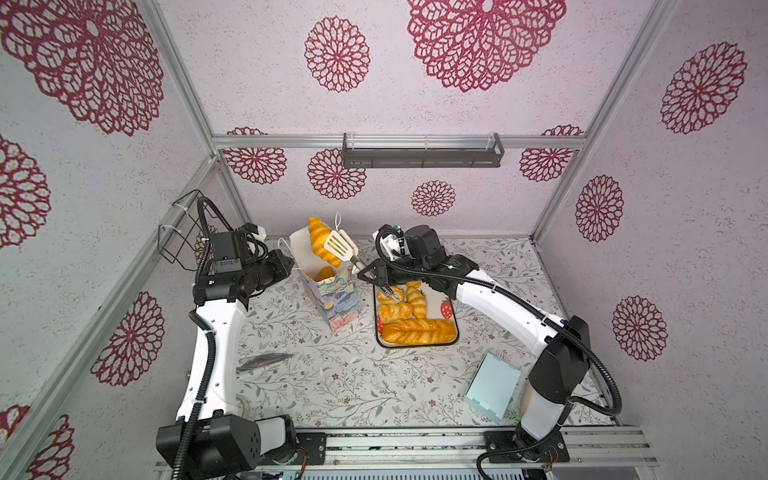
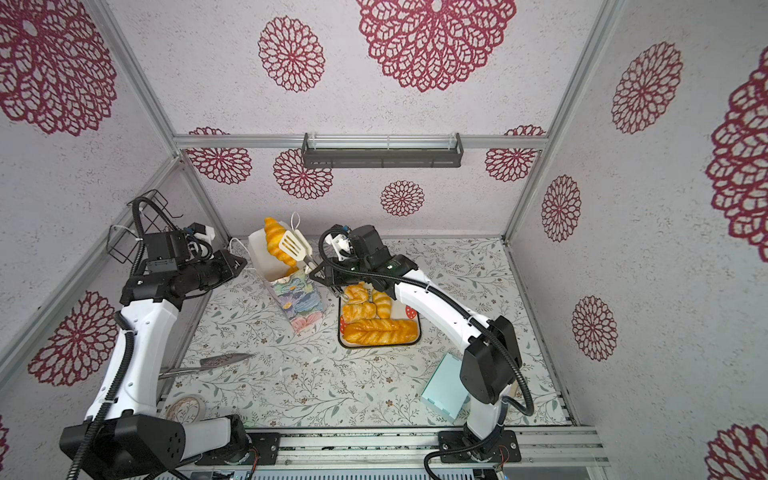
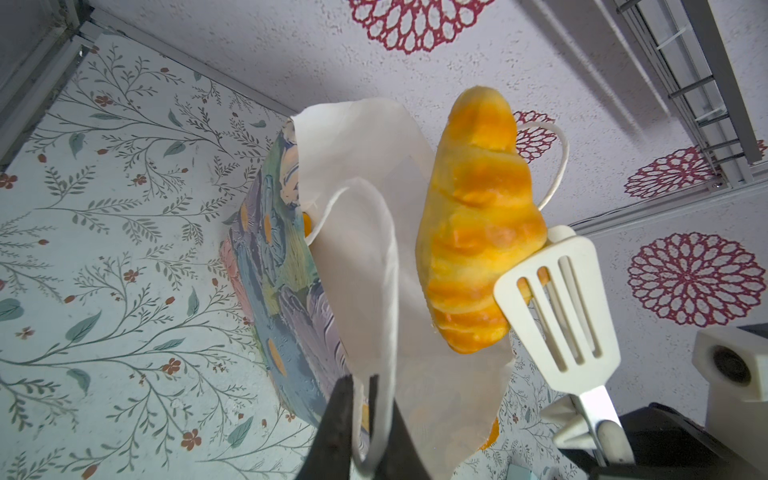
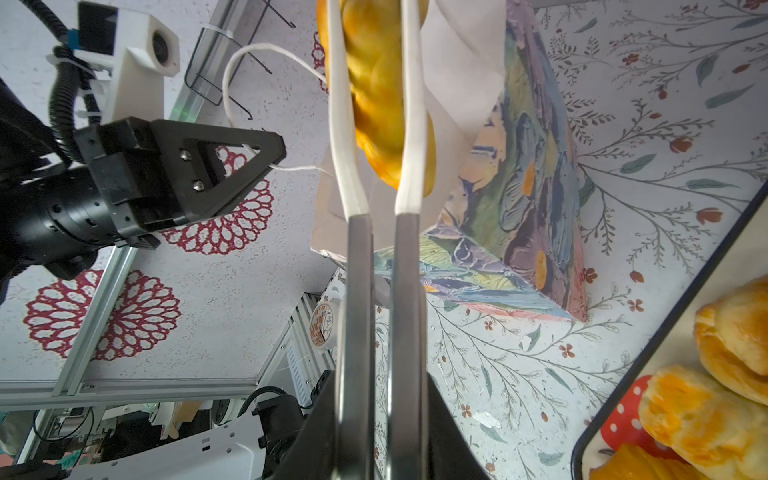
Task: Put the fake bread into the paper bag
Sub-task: 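Lower the croissant into the bag opening and open the tongs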
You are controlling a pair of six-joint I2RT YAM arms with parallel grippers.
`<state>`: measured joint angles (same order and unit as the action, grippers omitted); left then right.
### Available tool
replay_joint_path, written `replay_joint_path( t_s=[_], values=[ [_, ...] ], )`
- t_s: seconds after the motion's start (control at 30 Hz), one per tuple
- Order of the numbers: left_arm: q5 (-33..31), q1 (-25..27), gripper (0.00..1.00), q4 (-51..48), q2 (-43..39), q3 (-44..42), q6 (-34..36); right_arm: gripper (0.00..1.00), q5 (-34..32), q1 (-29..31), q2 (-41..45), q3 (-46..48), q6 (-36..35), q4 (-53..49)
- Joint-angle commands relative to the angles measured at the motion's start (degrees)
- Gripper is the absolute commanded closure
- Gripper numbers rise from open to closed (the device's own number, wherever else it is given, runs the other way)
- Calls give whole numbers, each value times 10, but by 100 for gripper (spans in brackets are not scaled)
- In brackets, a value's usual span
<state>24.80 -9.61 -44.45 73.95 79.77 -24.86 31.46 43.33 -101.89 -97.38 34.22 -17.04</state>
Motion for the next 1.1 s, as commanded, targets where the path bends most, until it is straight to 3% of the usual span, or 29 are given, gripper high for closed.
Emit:
replay_joint_path(
  t_s=[0.0, 0.8, 1.07],
  values=[
    [2, 4, 87, 1, -5, 8, 6, 71, -3, -2, 14, -27, -21, 24],
    [9, 4, 86, 3, -4, 4, 6, 55, -8, -9, 19, -32, -24, 23],
    [11, 5, 86, 2, -4, 5, 4, 54, -8, -12, 18, -42, -26, 17]
  ],
)
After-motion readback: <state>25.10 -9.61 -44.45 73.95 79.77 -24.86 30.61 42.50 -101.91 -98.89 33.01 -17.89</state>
